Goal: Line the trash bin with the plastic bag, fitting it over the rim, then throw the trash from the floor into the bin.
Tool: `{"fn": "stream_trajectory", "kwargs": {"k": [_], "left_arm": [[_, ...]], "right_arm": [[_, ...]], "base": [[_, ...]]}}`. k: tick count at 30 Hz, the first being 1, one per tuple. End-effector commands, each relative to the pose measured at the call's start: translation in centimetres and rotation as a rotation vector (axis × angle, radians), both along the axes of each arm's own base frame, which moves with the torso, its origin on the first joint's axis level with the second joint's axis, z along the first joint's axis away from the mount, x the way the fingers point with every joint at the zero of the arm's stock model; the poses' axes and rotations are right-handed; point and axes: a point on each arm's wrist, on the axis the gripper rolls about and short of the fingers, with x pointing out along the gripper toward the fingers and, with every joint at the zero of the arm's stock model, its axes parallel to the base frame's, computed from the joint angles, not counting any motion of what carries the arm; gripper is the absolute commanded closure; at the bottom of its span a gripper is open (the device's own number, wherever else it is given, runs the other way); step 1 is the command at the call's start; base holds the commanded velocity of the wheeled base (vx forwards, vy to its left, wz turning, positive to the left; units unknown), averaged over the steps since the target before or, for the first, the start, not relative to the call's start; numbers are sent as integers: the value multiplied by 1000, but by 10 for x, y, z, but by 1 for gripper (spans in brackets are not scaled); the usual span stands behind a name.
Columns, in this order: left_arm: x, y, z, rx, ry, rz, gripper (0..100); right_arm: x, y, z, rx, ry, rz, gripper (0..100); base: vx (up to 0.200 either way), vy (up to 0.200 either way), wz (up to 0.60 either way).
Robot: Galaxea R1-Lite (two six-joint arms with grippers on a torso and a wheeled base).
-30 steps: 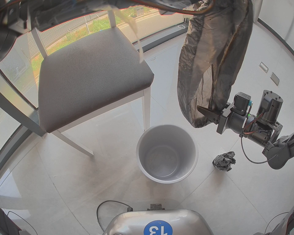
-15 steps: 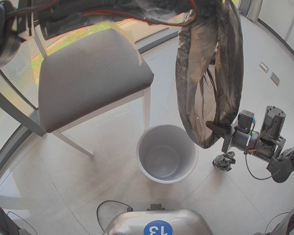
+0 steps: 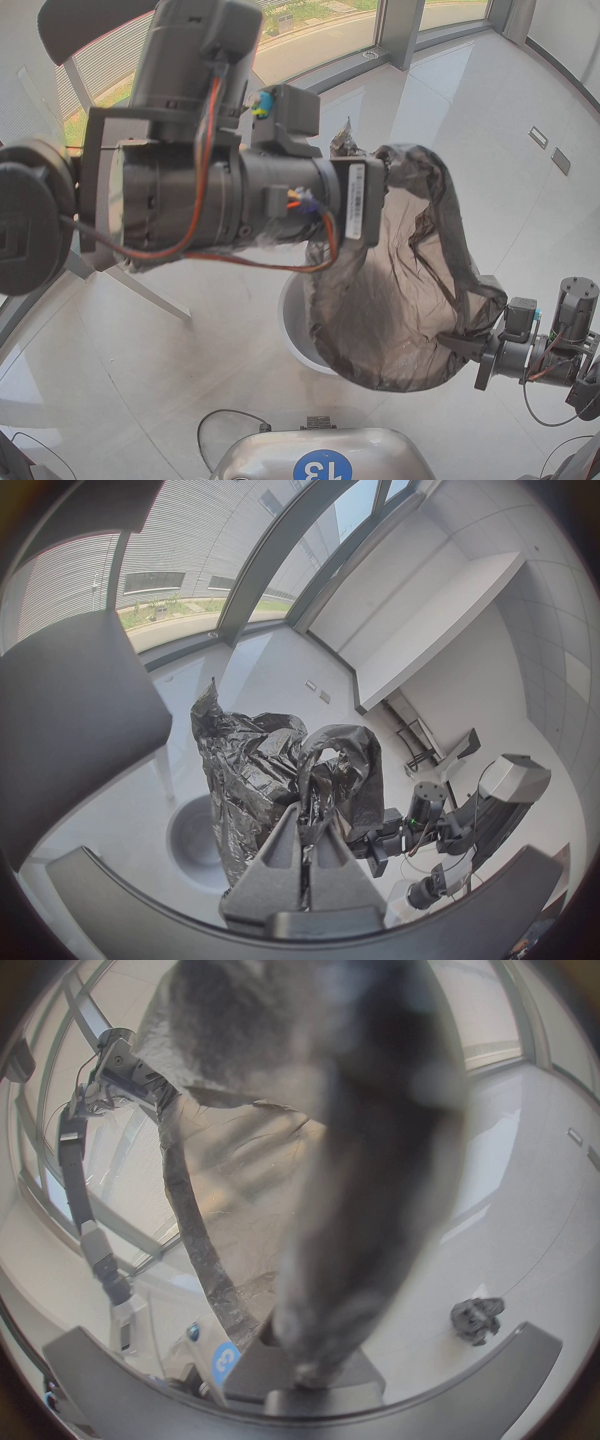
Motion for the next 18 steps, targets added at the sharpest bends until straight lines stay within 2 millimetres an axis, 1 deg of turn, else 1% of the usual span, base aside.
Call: {"fn": "stream_trajectory", "kwargs": {"k": [1,8,9,10,14,18], "left_arm": [[-19,28,-4,20,9,22,100],[-40,52,-4,63,31,39,100],[-40,52,-4,63,31,39,100],[-44,58,-7,83,48,39,100],[-45,60,-18,111,79,43,100],[-44,56,-27,144,102,29,100]], "right_arm": [[-15,14,-11,-19,93,118,100],[-16,41,-20,-44,137,234,100],[-16,41,-20,-44,137,234,100],[-15,48,-27,-58,161,256,100],[-12,52,-36,-77,197,265,100],[-14,52,-45,-69,272,248,100]], "base": [[0,0,0],[0,0,0],[0,0,0],[0,0,0],[0,0,0],[0,0,0]]}}
